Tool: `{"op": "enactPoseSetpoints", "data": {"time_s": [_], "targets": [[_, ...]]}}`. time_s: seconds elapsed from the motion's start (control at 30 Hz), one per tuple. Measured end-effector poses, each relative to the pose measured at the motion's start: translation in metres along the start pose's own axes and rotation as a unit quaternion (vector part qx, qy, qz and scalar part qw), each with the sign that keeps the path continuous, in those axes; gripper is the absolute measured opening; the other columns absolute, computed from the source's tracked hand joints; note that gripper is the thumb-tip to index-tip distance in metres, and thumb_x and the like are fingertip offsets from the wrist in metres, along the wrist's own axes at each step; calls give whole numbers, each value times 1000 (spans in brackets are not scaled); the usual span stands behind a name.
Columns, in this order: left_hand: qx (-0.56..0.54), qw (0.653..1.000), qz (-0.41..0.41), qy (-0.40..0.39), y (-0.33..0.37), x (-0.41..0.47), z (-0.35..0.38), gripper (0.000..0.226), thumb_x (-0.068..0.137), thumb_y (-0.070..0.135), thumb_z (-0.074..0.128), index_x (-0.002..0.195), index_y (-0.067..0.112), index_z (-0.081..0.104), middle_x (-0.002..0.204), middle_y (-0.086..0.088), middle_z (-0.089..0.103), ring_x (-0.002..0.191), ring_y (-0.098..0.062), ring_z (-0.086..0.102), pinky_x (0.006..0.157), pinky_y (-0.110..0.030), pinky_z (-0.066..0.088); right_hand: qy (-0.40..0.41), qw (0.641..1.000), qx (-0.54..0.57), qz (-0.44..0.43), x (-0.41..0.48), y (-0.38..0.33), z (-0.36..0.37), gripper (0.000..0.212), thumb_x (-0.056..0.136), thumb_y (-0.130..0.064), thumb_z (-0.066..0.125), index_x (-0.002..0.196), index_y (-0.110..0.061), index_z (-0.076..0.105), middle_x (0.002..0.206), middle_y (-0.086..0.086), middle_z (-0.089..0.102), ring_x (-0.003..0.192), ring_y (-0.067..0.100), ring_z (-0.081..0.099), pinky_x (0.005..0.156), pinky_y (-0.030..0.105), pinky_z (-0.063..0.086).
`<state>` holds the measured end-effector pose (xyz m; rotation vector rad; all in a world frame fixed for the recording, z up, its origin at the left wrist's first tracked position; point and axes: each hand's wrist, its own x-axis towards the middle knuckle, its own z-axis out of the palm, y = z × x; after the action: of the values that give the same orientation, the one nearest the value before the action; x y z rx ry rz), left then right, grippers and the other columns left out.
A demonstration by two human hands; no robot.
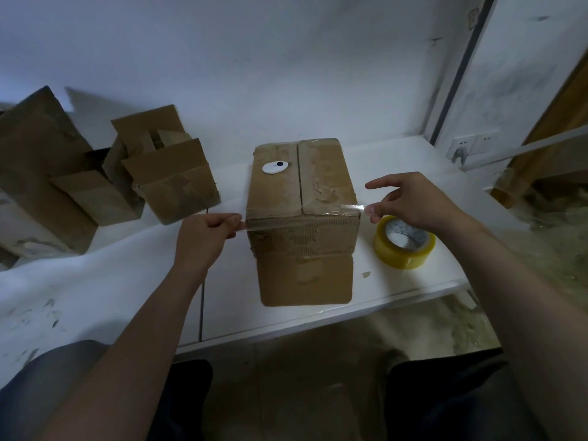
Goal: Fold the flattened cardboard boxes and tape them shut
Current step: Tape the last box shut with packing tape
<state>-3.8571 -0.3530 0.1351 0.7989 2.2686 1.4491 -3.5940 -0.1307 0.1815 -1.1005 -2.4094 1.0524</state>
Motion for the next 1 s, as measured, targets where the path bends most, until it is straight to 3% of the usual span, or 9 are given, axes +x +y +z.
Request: {"op": "enactPoseSetpoints", "data": {"time_s": [0.17, 0.33, 0.57, 0.7, 0.77, 0.9, 1.0], "targets": [[38, 999, 33, 12, -7, 6, -2, 8, 93, 34, 68, 93, 38, 75, 94, 11, 77, 90, -7, 70, 95, -34, 52, -28, 999, 9, 22, 6, 2, 4, 48, 85, -28, 79, 130, -28, 61, 72, -8, 76, 78, -3, 70, 97, 30, 44], [50, 998, 39, 14, -10, 9, 1, 20, 95, 34, 66, 108, 23, 77, 89, 13, 75, 86, -2, 70, 96, -34, 53, -25, 999, 6, 33, 12, 6, 10, 50, 84, -30, 80, 130, -26, 62, 72, -9, 75, 77, -5, 68, 88, 25, 42], [72, 996, 50, 16, -16, 16, 8, 21, 98, 32, 62, 109, 24, 77, 98, 10, 75, 92, -8, 67, 98, -39, 51, -26, 999, -2, 46, 15, 9, 13, 47, 84, -32, 80, 128, -28, 63, 73, -10, 76, 82, -3, 68, 88, 26, 43], [91, 989, 100, 59, -21, 10, 19, 22, 99, 31, 60, 110, 22, 77, 102, 8, 75, 92, -5, 65, 91, -19, 48, -23, 998, -4, 52, 17, 9, 15, 45, 85, -32, 79, 127, -29, 63, 72, -11, 75, 84, 0, 67, 91, 29, 42], [94, 983, 125, 100, -28, 6, 27, 24, 99, 34, 61, 113, 24, 76, 105, 12, 74, 94, -3, 65, 91, -16, 46, -26, 998, -3, 54, 17, 9, 15, 44, 85, -32, 79, 126, -28, 63, 73, -12, 75, 85, 0, 67, 92, 30, 42], [116, 976, 120, 141, -46, 11, 42, 32, 98, 44, 56, 121, 28, 72, 116, 9, 71, 110, -17, 63, 101, -38, 50, -31, 998, -1, 58, 18, 9, 15, 42, 85, -33, 78, 125, -29, 64, 73, -11, 76, 83, -3, 67, 88, 27, 41], [122, 980, 79, 139, -47, 10, 52, 36, 100, 41, 52, 132, 29, 65, 138, 0, 60, 130, -27, 47, 110, -34, 31, -38, 997, 7, 61, 18, 8, 15, 41, 85, -32, 78, 124, -28, 64, 74, -10, 76, 84, -2, 68, 86, 26, 40]]}}
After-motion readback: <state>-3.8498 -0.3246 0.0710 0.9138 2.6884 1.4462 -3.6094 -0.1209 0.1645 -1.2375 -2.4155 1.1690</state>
